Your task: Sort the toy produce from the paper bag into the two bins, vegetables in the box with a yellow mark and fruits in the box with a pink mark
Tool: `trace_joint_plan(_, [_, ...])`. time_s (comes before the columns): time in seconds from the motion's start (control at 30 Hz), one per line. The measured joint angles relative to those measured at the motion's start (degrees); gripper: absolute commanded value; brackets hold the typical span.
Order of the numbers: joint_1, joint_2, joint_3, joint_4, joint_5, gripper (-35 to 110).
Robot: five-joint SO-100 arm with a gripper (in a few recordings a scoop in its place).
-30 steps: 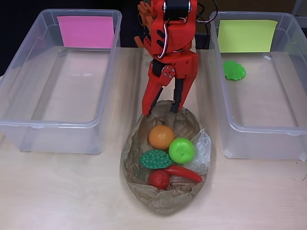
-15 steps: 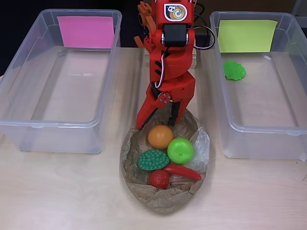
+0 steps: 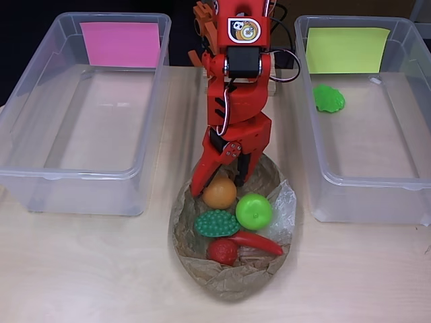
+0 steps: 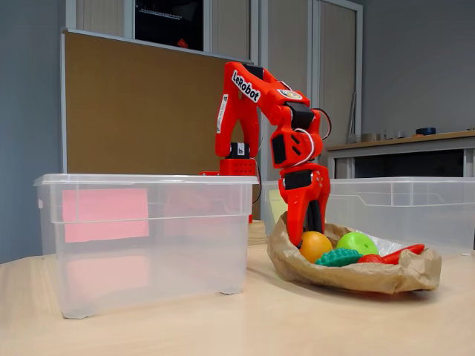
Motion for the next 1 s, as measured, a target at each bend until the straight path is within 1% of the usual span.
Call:
trace_joint_plan(0.23, [-0.1, -2.5, -1.1, -0.2, -3.1, 38])
trace_joint_plan(0.33, [-0.3, -3.6, -1.8, -0.8, -3.4, 40])
trace_joint_plan(0.43, [-0.2, -5.0, -2.1, -1.2, -3.4, 40])
trace_joint_plan(0.57, [-0.1, -5.1, -2.1, -1.0, -3.3, 27])
trace_joint_plan(0.67, [0.1, -5.1, -2.2, -1.1, -2.8, 22])
trace_joint_plan(0.83, [0.0, -3.6, -3.4, 2.0, -2.5, 22])
trace_joint_plan(1.0, [0.1, 2.5, -7.1, 10.7, -2.5, 20])
